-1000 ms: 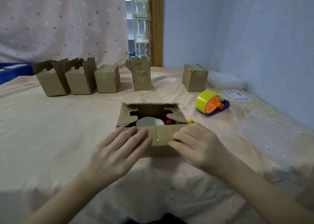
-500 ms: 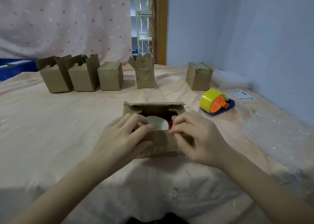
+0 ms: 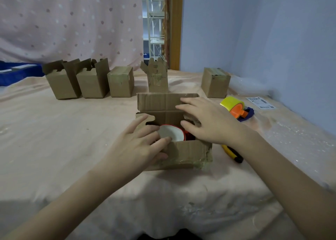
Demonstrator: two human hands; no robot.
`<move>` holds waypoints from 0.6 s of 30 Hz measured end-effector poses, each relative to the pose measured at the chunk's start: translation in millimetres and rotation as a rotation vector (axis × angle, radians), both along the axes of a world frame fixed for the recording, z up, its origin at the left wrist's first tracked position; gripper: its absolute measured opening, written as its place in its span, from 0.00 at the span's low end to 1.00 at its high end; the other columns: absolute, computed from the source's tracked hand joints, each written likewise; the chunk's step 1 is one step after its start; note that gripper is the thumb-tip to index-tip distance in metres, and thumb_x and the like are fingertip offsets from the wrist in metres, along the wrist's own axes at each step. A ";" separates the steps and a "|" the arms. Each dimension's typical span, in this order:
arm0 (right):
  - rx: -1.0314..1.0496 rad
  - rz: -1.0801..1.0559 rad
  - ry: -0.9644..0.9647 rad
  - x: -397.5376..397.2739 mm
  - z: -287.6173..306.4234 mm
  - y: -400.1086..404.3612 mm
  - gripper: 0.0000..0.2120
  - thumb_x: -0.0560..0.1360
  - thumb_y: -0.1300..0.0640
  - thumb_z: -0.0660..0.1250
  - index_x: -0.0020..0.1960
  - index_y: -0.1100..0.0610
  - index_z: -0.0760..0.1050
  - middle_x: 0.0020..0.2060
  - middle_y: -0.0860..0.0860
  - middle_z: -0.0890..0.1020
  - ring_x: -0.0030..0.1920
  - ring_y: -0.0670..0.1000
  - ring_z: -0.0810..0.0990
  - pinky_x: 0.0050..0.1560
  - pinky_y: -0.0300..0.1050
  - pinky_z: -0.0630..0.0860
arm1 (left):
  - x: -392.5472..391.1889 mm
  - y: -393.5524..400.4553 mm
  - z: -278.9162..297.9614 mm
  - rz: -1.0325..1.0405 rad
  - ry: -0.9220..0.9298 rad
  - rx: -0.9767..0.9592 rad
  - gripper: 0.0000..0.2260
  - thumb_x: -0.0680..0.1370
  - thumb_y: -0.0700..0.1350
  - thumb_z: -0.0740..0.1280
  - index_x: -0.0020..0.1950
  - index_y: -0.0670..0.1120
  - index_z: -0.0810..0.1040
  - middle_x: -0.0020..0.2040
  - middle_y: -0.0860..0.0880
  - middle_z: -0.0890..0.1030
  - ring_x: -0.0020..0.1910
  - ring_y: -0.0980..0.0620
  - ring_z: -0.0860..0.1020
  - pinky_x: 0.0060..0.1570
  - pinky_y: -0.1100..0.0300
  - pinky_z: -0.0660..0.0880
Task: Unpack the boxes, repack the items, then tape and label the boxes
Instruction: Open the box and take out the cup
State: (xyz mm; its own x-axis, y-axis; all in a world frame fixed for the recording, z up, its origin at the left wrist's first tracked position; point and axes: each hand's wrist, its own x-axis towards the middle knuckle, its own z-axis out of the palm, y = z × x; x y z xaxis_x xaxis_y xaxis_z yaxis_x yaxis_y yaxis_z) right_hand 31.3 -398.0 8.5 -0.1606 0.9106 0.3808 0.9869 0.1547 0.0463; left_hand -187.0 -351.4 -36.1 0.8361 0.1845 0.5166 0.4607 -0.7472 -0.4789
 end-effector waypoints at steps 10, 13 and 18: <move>0.004 -0.066 0.115 -4.2 -7.0 4.7 0.24 0.78 0.45 0.60 0.72 0.51 0.66 0.69 0.48 0.71 0.68 0.49 0.68 0.63 0.43 0.63 | -5.2 -16.4 10.7 0.401 0.008 -0.034 0.31 0.73 0.69 0.56 0.55 0.44 0.82 0.45 0.40 0.81 0.51 0.38 0.78 0.58 0.46 0.63; 0.145 -0.018 0.375 3.2 -10.5 -2.9 0.14 0.79 0.58 0.60 0.64 0.53 0.74 0.58 0.47 0.78 0.58 0.49 0.75 0.55 0.49 0.72 | -5.4 -25.6 14.9 0.588 -0.054 -0.108 0.42 0.69 0.74 0.52 0.65 0.41 0.76 0.42 0.36 0.78 0.43 0.37 0.76 0.47 0.48 0.63; 0.314 -0.014 0.450 23.1 -22.9 -12.1 0.11 0.77 0.66 0.62 0.53 0.57 0.79 0.53 0.50 0.80 0.53 0.52 0.77 0.48 0.50 0.75 | -5.1 -25.2 9.4 0.656 -0.023 -0.267 0.50 0.67 0.75 0.47 0.67 0.35 0.73 0.37 0.35 0.77 0.33 0.39 0.74 0.38 0.51 0.63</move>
